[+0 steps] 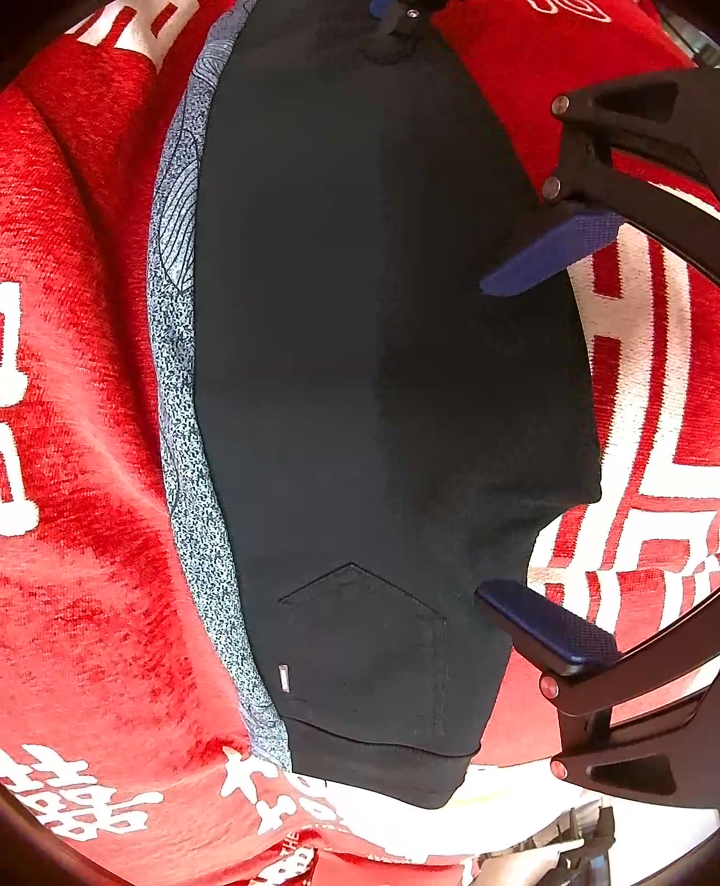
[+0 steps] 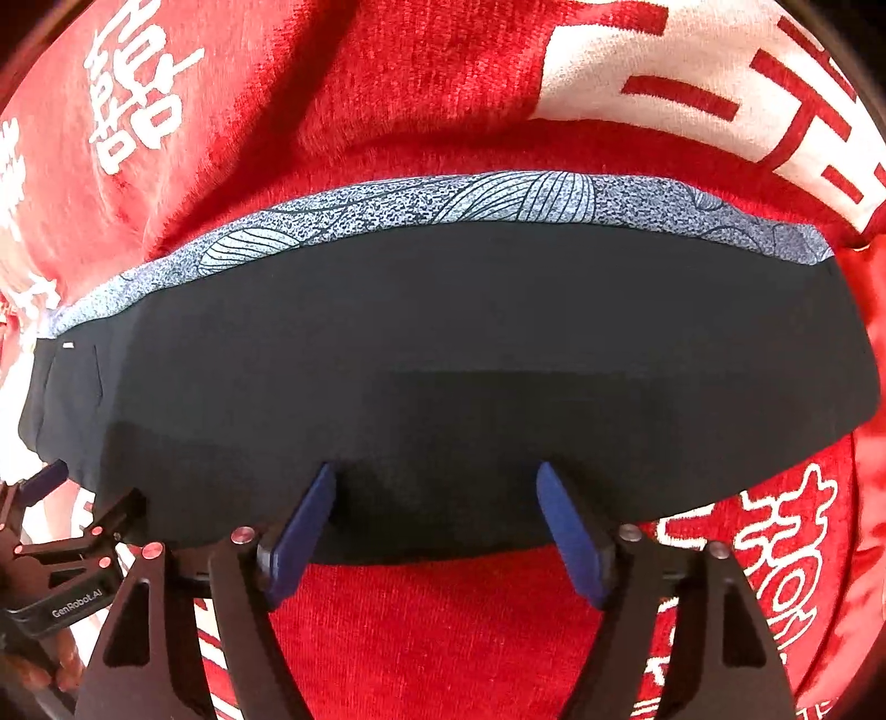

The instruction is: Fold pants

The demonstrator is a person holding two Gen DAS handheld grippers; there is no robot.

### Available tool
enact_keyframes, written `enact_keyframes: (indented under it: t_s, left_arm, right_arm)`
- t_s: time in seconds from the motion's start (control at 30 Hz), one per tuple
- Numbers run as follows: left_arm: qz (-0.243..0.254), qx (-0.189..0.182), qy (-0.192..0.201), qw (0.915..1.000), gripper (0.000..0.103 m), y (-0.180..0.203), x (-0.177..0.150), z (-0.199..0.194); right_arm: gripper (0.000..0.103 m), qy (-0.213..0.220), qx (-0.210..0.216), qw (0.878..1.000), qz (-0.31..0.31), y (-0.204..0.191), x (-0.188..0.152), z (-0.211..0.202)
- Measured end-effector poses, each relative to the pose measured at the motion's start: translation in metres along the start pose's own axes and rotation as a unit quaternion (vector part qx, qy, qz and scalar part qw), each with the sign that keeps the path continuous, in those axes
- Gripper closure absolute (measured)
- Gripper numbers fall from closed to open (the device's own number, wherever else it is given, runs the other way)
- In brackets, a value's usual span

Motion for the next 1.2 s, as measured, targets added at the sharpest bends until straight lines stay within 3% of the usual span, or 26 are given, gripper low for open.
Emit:
enact_keyframes:
  t_s: [0.67,1.2]
  left_arm:
    - [0.006,-0.006,0.000,1.0000,0.000,-0.001,0.002,0.005]
    - [0.017,0.012,0.001,0.9998,0.000,0.001,0.002,0.005]
  right_arm:
    - [0.020,0.016,0.023,1.000,0.005,0.010,-0.007,-0.012]
    - [0.002,0.019,0.042,0.999,0.002,0.002,-0.005,-0.008]
Point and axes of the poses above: each gripper's, at about its wrist camera, not at the fingertips, and z roughly the way its jaws point, y to its right, x to its top, the point moved 9 cm from there along z, roughly the way its jaws point
